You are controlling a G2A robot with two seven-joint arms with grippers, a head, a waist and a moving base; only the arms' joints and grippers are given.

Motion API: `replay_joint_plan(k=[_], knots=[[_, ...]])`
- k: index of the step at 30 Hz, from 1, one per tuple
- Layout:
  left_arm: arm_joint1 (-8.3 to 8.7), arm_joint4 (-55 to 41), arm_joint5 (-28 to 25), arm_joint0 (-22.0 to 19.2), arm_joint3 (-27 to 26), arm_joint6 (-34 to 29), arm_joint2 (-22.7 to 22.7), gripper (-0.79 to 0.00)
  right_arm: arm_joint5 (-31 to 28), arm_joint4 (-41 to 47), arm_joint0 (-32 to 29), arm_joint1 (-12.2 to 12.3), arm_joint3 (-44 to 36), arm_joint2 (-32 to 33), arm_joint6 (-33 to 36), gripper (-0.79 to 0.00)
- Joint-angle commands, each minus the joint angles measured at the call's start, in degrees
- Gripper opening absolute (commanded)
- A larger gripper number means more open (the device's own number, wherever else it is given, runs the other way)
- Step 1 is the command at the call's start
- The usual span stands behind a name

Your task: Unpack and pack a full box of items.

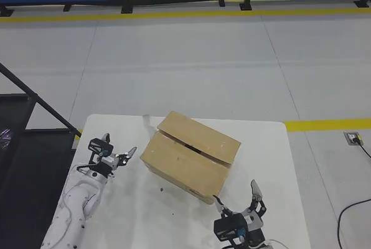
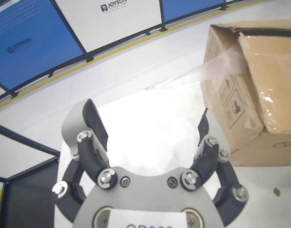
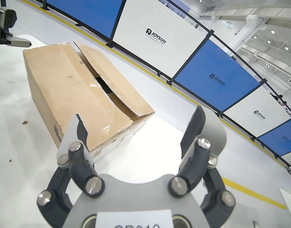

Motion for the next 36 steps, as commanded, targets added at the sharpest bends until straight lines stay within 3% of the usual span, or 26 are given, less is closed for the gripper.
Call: replay_joint_plan(k=[1,6,11,25,36], knots=[[-0.24,0.73,-0.77,-1.46,2.11,1.04,1.74,0.0,0.0,0.0,0.0,0.0,0.0,0.0,0.0,0.0],[-0.39,1.99,-2.82,-2.26,3.9,4.15,3.75,0.0,0.0,0.0,0.0,0.0,0.0,0.0,0.0,0.0],[0.07,2.04,-5.01,-0.34,2.78,6.09,3.09,0.0,0.0,0.0,0.0,0.0,0.0,0.0,0.0,0.0],[1.69,0.84,-9.33,11.43,-9.37,7.8,-0.95,0.0,0.0,0.0,0.0,0.0,0.0,0.0,0.0,0.0],[2.46,2.23,-9.93,16.86,-14.28,7.81,-2.24,0.0,0.0,0.0,0.0,0.0,0.0,0.0,0.0,0.0]])
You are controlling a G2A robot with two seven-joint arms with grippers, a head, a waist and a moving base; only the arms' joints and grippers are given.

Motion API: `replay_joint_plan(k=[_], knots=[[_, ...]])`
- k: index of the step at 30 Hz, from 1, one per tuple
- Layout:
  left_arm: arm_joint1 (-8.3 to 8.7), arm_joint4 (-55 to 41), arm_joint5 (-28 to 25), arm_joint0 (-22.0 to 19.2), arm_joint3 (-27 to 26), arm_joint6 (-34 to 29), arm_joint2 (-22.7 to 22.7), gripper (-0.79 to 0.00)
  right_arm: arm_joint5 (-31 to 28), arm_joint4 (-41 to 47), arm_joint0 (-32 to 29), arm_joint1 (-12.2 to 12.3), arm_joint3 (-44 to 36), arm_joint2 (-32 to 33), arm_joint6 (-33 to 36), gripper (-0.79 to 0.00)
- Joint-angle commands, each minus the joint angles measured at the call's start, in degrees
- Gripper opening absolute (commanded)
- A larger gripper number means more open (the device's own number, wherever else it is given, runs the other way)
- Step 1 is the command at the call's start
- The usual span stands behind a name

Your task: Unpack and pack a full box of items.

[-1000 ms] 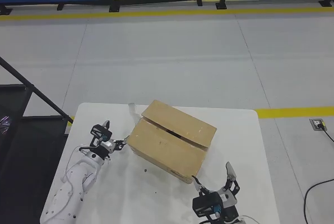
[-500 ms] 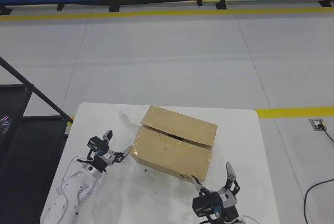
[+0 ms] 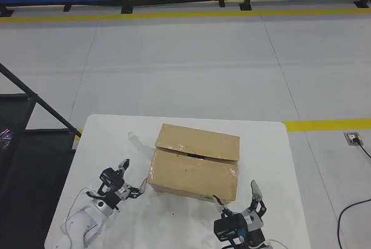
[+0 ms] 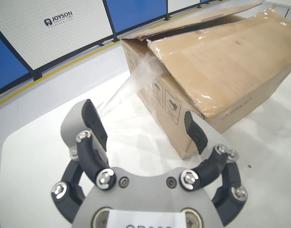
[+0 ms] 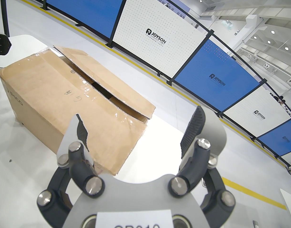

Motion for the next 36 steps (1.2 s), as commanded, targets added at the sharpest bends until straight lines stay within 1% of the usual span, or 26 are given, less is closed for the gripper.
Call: replay_joint_plan(k=[1,4,5,7,10,12,13,16,17,24,25,26,27,29,31,34,36], knots=[[0.03,-1.58,1.2,0.73,-0.27,0.48,-0.9,0.0,0.0,0.0,0.0,0.0,0.0,0.0,0.0,0.0],[-0.01,-5.87,3.59,1.49,-0.45,0.72,-2.95,0.0,-0.13,0.18,0.04,0.0,-0.01,-0.01,-0.04,0.0],[-0.04,-7.73,4.1,1.67,-0.43,0.56,-3.64,0.0,-1.15,1.13,0.27,0.02,-0.17,0.03,-0.24,0.0],[-0.08,-10.69,5.97,1.8,-0.29,0.19,-5.2,0.0,-3.46,5.75,0.77,0.01,-1.28,0.91,0.18,0.0],[-0.17,-13.37,9.1,1.94,-0.07,-0.48,-6.72,0.0,-8.78,19.09,1.95,-0.02,-2.98,3.92,1.88,0.0],[-0.27,-15.01,11.15,2.07,0.02,-0.66,-7.55,0.0,-13.2,32.14,2.93,-0.06,-3.28,7.06,5.1,0.0],[-0.31,-15.83,12.03,2.19,-0.01,-0.64,-7.98,0.0,-14.88,35.24,3.43,0.03,-3.11,8.56,7.03,0.0],[-0.42,-18.57,14.01,2.97,-0.19,-1.9,-9.15,0.0,-14.88,35.24,3.43,0.03,-3.11,8.56,7.03,0.0],[-0.42,-19.42,13.18,3.32,-0.33,-3.02,-9.17,0.0,-14.88,35.24,3.43,0.03,-3.11,8.56,7.03,0.0],[-0.42,-19.42,13.18,3.32,-0.33,-3.02,-9.17,0.0,-15.49,34.69,4.04,0.05,-2.83,7.98,7.78,0.0],[-0.42,-19.42,13.18,3.32,-0.33,-3.02,-9.17,0.0,-14.89,36.58,4.62,-0.06,-2.8,7.89,8.82,0.0],[-0.43,-19.46,13.17,3.4,-0.73,-3.21,-9.07,0.0,-14.06,40.31,5.28,-0.21,-3.11,8.44,9.78,0.0],[-0.44,-19.34,12.75,3.54,-1.53,-3.32,-8.87,0.0,-14.72,44.95,5.92,-0.27,-3.05,9.31,11.09,0.0],[-0.43,-19.67,11.83,3.7,-2.25,-3.33,-8.85,0.0,-19.81,56.31,7.78,-0.05,-2.08,12.81,16.29,0.0],[-0.47,-20.88,11.34,3.42,-2.31,-3.6,-8.95,0.0,-25.11,67.18,10.76,0.4,0.72,17.92,21.56,0.0],[-0.52,-21.68,10.97,3.09,-2.17,-3.78,-8.92,0.0,-31.8,77.02,16.34,1.28,6.71,22.96,30.56,0.0],[-0.56,-21.83,10.95,3.09,-2.18,-3.64,-8.8,0.0,-34.11,81.65,19.84,1.73,11.08,24.55,34.44,0.0]])
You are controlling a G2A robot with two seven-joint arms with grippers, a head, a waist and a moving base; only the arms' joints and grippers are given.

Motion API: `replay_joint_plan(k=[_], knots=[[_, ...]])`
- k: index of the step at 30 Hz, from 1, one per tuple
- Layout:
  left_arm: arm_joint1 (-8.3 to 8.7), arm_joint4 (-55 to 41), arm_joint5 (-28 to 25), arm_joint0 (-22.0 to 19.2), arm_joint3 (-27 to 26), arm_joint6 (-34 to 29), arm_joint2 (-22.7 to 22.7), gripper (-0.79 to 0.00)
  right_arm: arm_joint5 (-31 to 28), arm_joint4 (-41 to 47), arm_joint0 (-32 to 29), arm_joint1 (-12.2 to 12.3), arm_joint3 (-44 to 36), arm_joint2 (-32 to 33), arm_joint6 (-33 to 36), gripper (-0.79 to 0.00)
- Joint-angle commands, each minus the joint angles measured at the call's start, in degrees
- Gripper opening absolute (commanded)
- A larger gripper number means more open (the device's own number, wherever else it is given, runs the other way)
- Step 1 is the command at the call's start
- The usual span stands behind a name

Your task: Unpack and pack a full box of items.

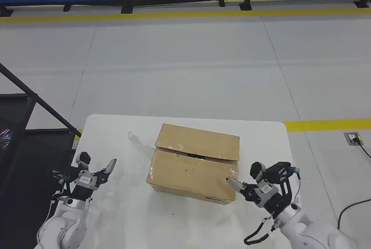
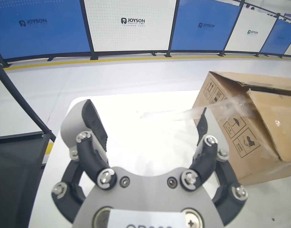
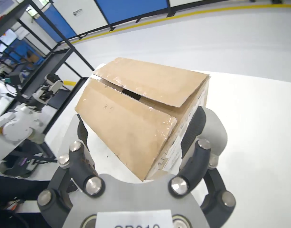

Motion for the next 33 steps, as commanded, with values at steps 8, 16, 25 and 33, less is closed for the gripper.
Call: replay_joint_plan(k=[8,16,25,33], knots=[[-0.21,0.05,0.82,0.52,0.12,0.75,0.54,0.0,-6.8,18.11,12.66,1.67,17.06,0.97,16.15,0.0],[-0.34,0.73,1.76,0.57,-0.12,0.21,0.95,0.0,-12.69,28.12,16.14,2.73,23.45,-0.62,21.66,0.0],[-0.53,1.33,2.49,0.44,-1.45,-0.31,1.75,0.0,-21.37,40.4,15.75,4.24,23.58,-1.27,27.27,0.0],[-0.46,-1.56,-2.89,2.2,-6.45,0.27,1.32,0.0,-25.38,39.49,9.19,7.8,13.26,-3.72,23.27,0.0]])
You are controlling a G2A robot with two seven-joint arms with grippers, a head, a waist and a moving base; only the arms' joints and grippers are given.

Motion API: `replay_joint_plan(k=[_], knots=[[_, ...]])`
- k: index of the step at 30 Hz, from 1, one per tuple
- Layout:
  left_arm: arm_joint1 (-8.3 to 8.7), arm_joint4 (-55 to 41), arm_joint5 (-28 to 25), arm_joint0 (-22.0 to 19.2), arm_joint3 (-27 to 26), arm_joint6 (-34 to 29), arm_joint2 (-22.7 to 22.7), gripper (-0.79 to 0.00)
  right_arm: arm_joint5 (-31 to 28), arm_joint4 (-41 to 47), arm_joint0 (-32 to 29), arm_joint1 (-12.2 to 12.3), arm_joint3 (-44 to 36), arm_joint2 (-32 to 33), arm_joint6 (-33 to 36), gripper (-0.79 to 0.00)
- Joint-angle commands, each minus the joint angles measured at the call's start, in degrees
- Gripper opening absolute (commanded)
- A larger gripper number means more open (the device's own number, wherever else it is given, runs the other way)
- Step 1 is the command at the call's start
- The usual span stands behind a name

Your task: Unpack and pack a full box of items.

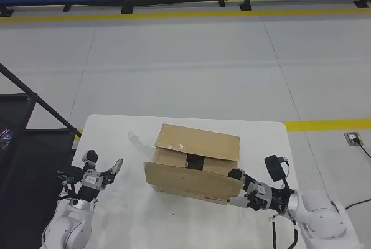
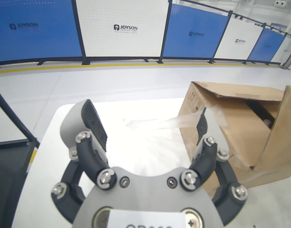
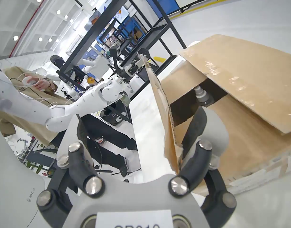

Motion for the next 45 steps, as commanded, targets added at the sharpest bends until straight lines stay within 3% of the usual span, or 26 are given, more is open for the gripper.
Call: replay_joint_plan(k=[1,13,18,23,28,31,35,45], knots=[[0.15,0.62,-2.05,0.78,-1.55,0.09,-0.19,0.0,-1.29,-1.46,-2.15,1.02,-2.48,-0.36,-1.29,0.0],[1.5,5.22,-19.76,4.48,-7.76,-0.25,-1.27,0.0,-9.55,-15.07,-15.33,5.54,-11.95,-0.27,-9.56,0.0],[2.36,10.33,-26.53,4.55,-7.55,-4.43,-1.64,0.0,-6.6,-18.28,-18.65,5.83,-14.04,-0.58,-11.88,0.0],[2.74,14.38,-27.07,4.7,-6.01,-4.98,-1.15,0.0,-2.33,-12.02,-20.38,5.66,-15.96,-2.39,-18.75,0.0],[2.98,15.22,-27.11,4.37,-4.22,-4.91,-0.86,0.0,3.71,0.94,-17.67,6.21,-15.84,-1.12,-19.13,0.0],[3.09,16.8,-25.84,4.1,-3.53,-5.21,-0.51,0.0,12.15,10.02,-13.47,6.36,-13.94,-1.08,-18.93,0.0],[2.98,17.31,-21.93,4.29,-2.63,-3.93,0.09,0.0,28.72,15.65,-6.01,6.15,-9.4,-3.87,-19.14,0.0],[2.93,16.22,-21.17,4.22,-2.14,-3.54,0.2,0.0,28.72,15.65,-6.01,6.15,-9.4,-3.87,-19.14,0.0]])
